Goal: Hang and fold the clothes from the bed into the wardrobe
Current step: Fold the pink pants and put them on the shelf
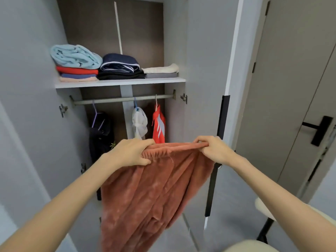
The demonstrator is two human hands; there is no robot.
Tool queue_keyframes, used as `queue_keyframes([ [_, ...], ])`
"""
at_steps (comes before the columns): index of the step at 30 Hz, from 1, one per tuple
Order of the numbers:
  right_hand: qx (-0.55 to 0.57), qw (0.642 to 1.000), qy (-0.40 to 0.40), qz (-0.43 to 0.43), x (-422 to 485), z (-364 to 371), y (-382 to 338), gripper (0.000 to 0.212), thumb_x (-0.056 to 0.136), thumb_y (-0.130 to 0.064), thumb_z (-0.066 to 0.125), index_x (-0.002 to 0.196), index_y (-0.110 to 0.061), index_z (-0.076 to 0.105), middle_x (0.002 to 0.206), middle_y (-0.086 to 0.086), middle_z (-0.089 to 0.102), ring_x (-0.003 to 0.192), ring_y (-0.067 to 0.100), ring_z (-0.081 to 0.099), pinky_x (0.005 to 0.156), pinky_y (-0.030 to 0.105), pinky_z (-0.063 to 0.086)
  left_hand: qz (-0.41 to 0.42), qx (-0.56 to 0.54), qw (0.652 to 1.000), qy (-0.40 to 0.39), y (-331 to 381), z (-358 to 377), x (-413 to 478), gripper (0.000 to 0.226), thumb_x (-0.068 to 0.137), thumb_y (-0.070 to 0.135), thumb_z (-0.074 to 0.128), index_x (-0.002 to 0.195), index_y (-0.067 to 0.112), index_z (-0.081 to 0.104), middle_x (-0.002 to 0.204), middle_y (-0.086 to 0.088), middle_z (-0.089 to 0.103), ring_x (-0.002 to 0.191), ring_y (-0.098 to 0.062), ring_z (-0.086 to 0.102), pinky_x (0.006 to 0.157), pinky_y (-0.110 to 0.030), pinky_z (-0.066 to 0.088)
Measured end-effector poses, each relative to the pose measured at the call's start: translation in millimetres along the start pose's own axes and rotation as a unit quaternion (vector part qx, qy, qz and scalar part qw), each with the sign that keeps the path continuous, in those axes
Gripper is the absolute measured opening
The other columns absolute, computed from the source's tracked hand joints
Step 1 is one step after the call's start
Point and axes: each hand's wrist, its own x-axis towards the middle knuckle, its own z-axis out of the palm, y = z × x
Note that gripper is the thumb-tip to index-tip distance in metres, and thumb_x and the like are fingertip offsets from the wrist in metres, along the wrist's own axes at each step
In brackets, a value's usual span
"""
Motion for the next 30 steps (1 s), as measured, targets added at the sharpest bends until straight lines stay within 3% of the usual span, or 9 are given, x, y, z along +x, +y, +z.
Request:
queue_keyframes([
  [3, -0.062, 0.996, -0.021, -0.053, 16.4, 9.2, -11.8, 0.039, 0.076, 0.0, 0.038, 0.094, -0.034, 0.045, 0.076, -0.005, 0.056, 0.076, 0.025, 0.052, 0.06, 0.035, 0.039, -0.051, -0.013, 0.998, -0.032, -18.7, 18.9, -16.6, 0.052, 0.084, 0.031, 0.057, 0.131, 0.039, 0.034, 0.079, 0.011, 0.051, 0.074, -0.012, 0.051, 0.056, -0.026, 0.035],
  [6, -0.11, 0.988, -0.071, -0.085, 24.4, 20.0, -11.3, 0.035, 0.077, 0.004, 0.036, 0.092, -0.027, 0.039, 0.089, 0.0, 0.052, 0.086, 0.029, 0.051, 0.07, 0.04, 0.044, -0.076, -0.009, 0.996, -0.036, -35.5, 38.3, -36.7, 0.065, 0.092, 0.021, 0.046, 0.141, 0.049, 0.015, 0.099, 0.003, 0.05, 0.078, -0.02, 0.057, 0.067, -0.033, 0.046],
  [8, -0.165, 0.976, -0.116, -0.088, 26.8, 27.7, -6.8, 0.036, 0.078, 0.005, 0.036, 0.093, -0.026, 0.046, 0.096, 0.001, 0.055, 0.092, 0.03, 0.052, 0.077, 0.042, 0.047, -0.071, -0.011, 0.997, -0.023, -40.6, 48.4, -49.9, 0.062, 0.099, 0.02, 0.033, 0.142, 0.055, 0.007, 0.104, 0.004, 0.043, 0.067, -0.019, 0.055, 0.062, -0.031, 0.043],
  [12, -0.219, 0.95, -0.203, -0.089, 26.5, 41.5, 4.0, 0.034, 0.08, 0.004, 0.038, 0.069, -0.027, 0.044, 0.073, -0.006, 0.049, 0.081, 0.026, 0.049, 0.065, 0.033, 0.039, -0.046, -0.04, 0.998, -0.02, -45.7, 62.5, -59.0, 0.037, 0.104, 0.028, 0.029, 0.129, 0.056, 0.027, 0.109, 0.013, 0.042, 0.078, -0.02, 0.06, 0.074, -0.036, 0.049],
  [15, -0.288, 0.929, -0.222, -0.071, 23.7, 44.9, 10.6, 0.014, 0.087, -0.016, 0.049, 0.074, -0.018, 0.052, 0.077, 0.001, 0.053, 0.077, 0.029, 0.051, 0.062, 0.031, 0.041, -0.039, -0.026, 0.998, -0.05, -50.3, 65.6, -57.6, 0.016, 0.103, 0.041, 0.027, 0.111, 0.045, 0.041, 0.104, 0.013, 0.049, 0.092, -0.014, 0.058, 0.076, -0.034, 0.044],
  [18, -0.389, 0.906, -0.149, -0.078, 19.5, 43.1, 19.0, 0.038, 0.086, -0.053, 0.059, 0.086, -0.015, 0.056, 0.084, 0.005, 0.052, 0.087, 0.029, 0.061, 0.063, 0.031, 0.037, -0.073, -0.001, 0.996, -0.048, -46.0, 70.8, -56.9, 0.013, 0.102, 0.031, 0.03, 0.091, 0.035, 0.034, 0.091, 0.01, 0.047, 0.082, -0.014, 0.056, 0.07, -0.033, 0.042],
  [22, -0.317, 0.947, -0.024, -0.05, 20.0, 33.0, 30.2, 0.048, 0.079, -0.065, 0.062, 0.075, -0.017, 0.06, 0.077, 0.003, 0.06, 0.081, 0.028, 0.064, 0.061, 0.03, 0.041, -0.113, -0.021, 0.993, -0.007, -44.9, 77.4, -56.1, 0.025, 0.1, 0.024, 0.034, 0.078, 0.031, 0.025, 0.077, 0.006, 0.044, 0.071, -0.014, 0.051, 0.068, -0.036, 0.047],
  [25, -0.195, 0.98, 0.035, 0.011, 19.8, 24.9, 40.0, 0.059, 0.068, -0.065, 0.074, 0.057, -0.015, 0.043, 0.056, -0.001, 0.048, 0.06, 0.023, 0.054, 0.05, 0.03, 0.037, -0.152, -0.083, 0.985, -0.006, -58.4, 74.8, -54.6, 0.024, 0.102, 0.033, 0.031, 0.078, 0.031, 0.03, 0.075, 0.007, 0.049, 0.068, -0.012, 0.048, 0.059, -0.031, 0.039],
  [30, 0.007, 0.998, 0.058, 0.032, 13.1, 32.6, 54.1, 0.041, 0.071, -0.026, 0.082, 0.062, -0.018, 0.043, 0.056, -0.006, 0.049, 0.057, 0.016, 0.047, 0.05, 0.027, 0.032, -0.133, -0.229, 0.964, 0.028, -62.3, 76.6, -51.8, 0.022, 0.099, 0.017, 0.044, 0.082, 0.03, 0.039, 0.084, 0.004, 0.055, 0.077, -0.015, 0.052, 0.065, -0.03, 0.04],
])
